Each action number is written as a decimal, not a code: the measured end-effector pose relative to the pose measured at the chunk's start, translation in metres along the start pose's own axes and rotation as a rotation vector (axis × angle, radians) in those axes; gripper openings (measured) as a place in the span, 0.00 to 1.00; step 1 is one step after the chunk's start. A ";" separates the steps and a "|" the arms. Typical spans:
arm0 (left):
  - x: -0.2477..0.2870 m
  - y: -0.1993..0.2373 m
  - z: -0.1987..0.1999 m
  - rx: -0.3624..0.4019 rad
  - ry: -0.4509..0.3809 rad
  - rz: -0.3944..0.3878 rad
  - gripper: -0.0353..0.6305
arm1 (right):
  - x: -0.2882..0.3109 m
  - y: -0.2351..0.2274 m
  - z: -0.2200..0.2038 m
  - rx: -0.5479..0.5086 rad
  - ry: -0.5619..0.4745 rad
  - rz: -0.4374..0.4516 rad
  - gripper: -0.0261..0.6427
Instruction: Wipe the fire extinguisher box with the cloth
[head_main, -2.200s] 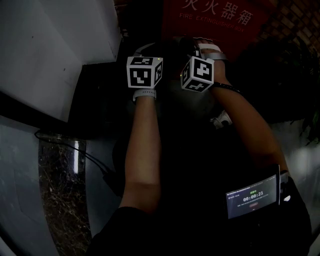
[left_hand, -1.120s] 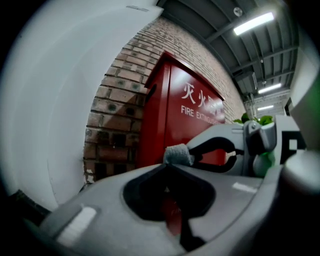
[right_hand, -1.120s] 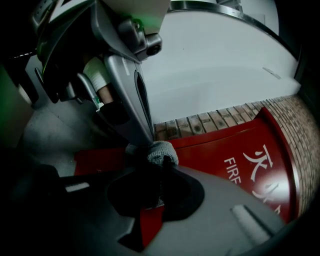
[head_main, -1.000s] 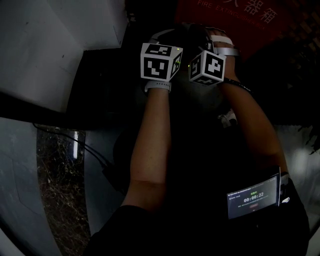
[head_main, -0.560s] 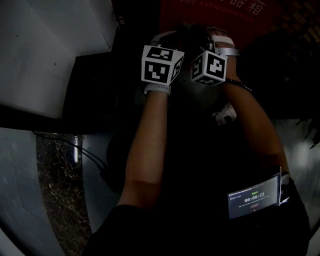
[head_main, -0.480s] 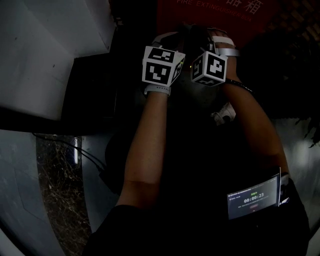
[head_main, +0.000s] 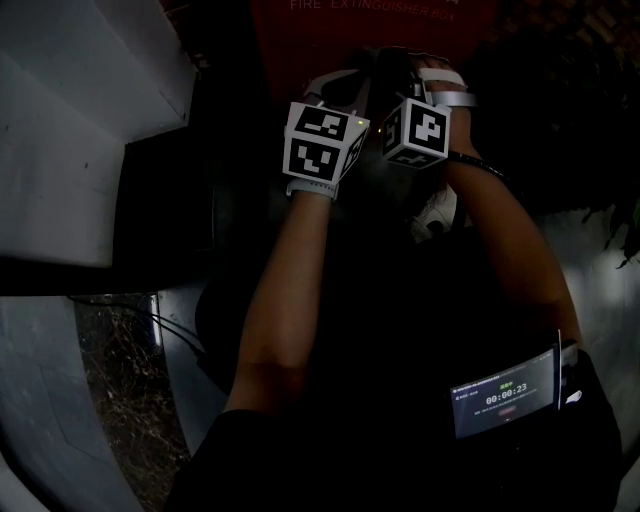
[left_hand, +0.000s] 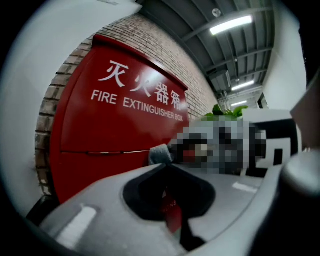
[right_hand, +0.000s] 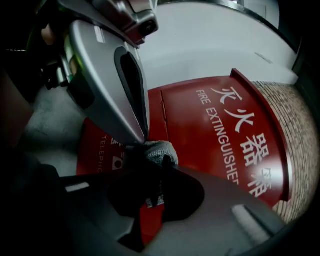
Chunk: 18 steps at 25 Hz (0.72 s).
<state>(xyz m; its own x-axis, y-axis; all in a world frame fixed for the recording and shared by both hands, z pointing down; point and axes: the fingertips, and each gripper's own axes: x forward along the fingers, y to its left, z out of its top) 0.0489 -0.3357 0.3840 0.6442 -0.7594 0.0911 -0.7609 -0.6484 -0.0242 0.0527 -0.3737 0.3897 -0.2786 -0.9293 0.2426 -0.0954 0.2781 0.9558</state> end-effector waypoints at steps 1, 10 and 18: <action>0.002 -0.006 0.001 0.008 -0.006 -0.006 0.06 | -0.002 0.000 -0.006 0.004 0.010 0.003 0.09; 0.013 -0.030 -0.005 0.016 0.002 -0.032 0.06 | -0.010 0.000 -0.058 0.009 0.076 0.005 0.09; 0.018 -0.035 -0.015 0.053 0.021 -0.018 0.06 | -0.021 -0.007 -0.100 0.029 0.141 0.004 0.09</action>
<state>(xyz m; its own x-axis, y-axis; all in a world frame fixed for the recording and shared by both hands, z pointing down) 0.0862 -0.3256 0.4011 0.6552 -0.7470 0.1126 -0.7441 -0.6639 -0.0748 0.1545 -0.3808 0.3944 -0.1426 -0.9526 0.2689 -0.1230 0.2866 0.9501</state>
